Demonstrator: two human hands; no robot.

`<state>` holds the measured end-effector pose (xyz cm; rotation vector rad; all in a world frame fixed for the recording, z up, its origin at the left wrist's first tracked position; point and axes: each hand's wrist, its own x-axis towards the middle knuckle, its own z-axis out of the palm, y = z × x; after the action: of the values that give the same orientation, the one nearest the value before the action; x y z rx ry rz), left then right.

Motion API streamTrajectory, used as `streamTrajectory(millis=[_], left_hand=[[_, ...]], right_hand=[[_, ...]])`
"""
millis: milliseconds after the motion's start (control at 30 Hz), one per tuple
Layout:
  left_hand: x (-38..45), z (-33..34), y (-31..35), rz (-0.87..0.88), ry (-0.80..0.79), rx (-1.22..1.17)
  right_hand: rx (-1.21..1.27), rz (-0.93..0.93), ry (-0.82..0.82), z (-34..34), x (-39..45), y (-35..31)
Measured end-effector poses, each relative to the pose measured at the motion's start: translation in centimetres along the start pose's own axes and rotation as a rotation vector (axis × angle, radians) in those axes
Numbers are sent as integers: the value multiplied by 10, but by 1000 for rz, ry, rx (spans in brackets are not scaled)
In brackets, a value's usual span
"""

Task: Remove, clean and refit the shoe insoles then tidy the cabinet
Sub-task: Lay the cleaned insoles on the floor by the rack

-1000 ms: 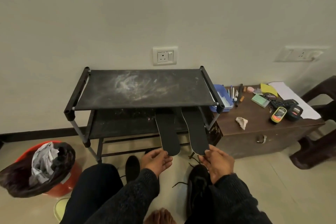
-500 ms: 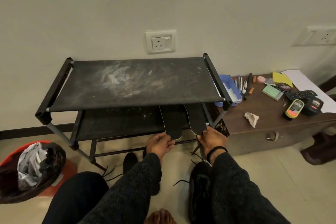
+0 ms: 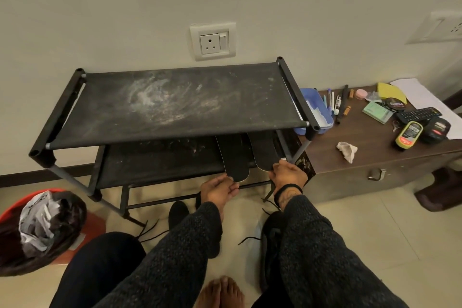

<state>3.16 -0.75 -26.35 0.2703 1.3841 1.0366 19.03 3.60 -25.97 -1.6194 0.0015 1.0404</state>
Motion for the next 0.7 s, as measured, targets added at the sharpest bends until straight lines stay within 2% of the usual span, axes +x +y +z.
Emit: streamTrajectory(millis=[433,700], left_hand=[[10,1,7,27,73,-88],[5,-4,4,-9,84,-76]], right_hand=[[-39,0,37,-1,7,5],[36,96,28,-8,-1,5]])
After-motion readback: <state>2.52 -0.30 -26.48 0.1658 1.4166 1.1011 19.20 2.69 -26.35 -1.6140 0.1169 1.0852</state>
